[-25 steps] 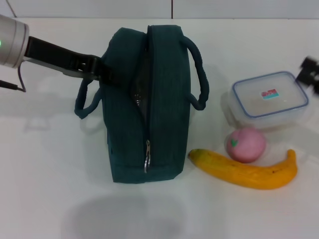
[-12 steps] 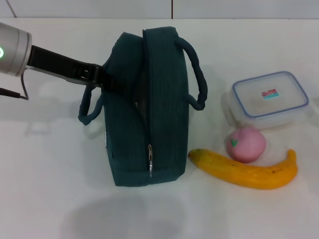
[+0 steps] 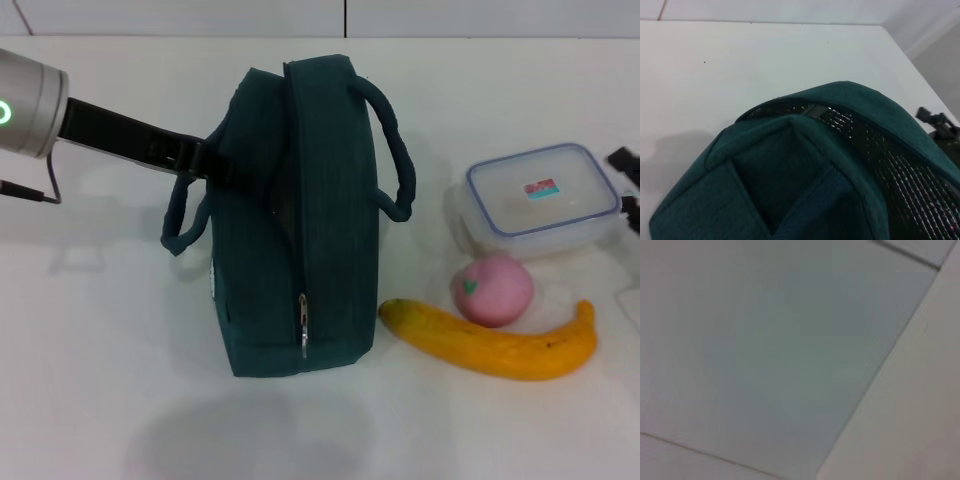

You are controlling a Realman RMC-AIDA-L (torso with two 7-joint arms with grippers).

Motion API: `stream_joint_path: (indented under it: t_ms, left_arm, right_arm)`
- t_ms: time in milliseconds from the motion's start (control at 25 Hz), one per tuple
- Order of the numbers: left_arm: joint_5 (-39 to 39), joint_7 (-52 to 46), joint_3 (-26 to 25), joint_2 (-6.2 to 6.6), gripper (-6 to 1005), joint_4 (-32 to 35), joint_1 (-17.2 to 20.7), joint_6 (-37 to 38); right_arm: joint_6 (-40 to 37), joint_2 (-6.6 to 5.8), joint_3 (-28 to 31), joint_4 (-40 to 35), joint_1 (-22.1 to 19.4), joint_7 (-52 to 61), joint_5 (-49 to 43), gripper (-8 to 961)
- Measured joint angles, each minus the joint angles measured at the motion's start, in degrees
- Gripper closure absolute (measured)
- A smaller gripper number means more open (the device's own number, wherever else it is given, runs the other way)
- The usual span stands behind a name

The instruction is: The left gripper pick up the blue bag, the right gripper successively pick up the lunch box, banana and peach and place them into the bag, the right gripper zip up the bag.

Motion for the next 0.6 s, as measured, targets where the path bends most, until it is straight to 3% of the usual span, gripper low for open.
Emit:
stream_joint_path:
  t_ms: [600]
  left_arm:
    - [0.0,1.1,-0.2,-0.56,960,0.0,1.5,-0.2]
  right_arm:
    - [2.1,-0.10,-1.6,-1.7,1.3,0.0,0.4,187]
